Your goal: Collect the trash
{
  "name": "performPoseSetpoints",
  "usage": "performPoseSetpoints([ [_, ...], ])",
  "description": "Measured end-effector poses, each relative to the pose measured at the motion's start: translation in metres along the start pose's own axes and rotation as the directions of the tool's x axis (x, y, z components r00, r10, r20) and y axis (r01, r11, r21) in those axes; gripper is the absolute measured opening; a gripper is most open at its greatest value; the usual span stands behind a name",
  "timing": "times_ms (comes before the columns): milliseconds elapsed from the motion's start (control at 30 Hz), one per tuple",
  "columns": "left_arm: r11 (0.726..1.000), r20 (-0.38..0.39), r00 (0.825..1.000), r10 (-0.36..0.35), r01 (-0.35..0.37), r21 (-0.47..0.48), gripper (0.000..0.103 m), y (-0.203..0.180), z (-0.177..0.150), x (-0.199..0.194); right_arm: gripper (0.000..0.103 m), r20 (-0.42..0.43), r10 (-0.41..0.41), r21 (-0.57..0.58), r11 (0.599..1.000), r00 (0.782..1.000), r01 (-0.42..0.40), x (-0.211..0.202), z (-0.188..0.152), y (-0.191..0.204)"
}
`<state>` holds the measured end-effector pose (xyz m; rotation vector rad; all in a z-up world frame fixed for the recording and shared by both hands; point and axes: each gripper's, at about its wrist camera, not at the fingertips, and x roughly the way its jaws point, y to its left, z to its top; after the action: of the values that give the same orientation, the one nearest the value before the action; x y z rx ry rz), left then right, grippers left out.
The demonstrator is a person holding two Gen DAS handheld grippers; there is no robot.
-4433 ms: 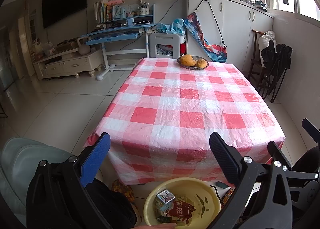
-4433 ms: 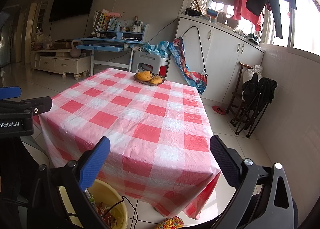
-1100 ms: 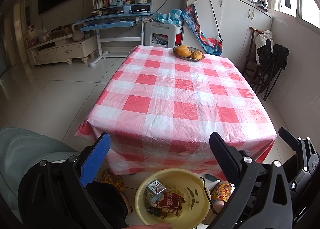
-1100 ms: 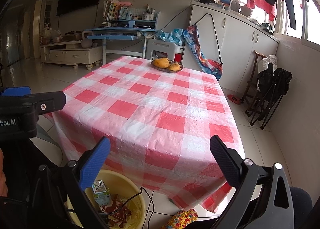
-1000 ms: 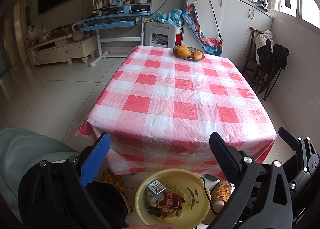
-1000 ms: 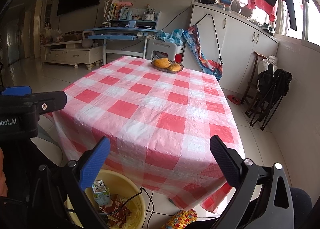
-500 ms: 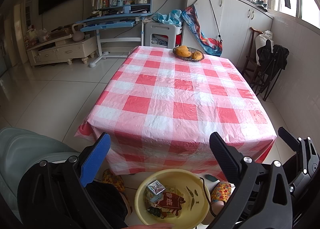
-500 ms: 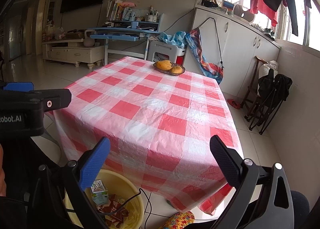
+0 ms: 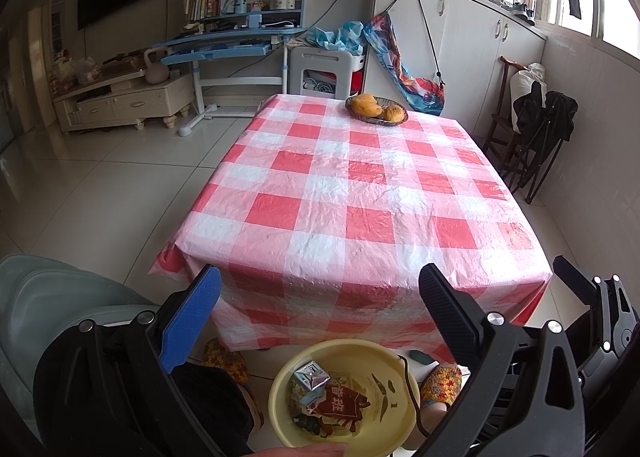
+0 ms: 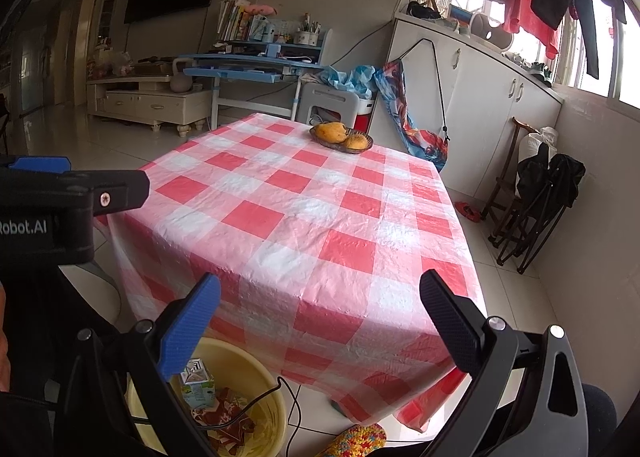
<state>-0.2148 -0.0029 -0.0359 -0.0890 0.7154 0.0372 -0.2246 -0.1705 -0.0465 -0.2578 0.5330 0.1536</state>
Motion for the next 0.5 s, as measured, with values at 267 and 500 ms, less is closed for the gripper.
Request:
performPoseSetpoints([
  [267,1.000,0.000,1.000,0.000,0.000,0.001,0.096,-0.0002,-0.0001,0.0000,0.095,-0.001,0.001,-0.001,1.000,1.000,-0.001,0.0003,0.0002,0.0010],
  [500,1.000,0.000,1.000,0.001,-0.001,0.003,0.096,0.0002,0.0004,0.0011,0.095,-0.005,0.004,-0.005,1.000,1.000,-0.004,0.0016,-0.0004,0.0021],
])
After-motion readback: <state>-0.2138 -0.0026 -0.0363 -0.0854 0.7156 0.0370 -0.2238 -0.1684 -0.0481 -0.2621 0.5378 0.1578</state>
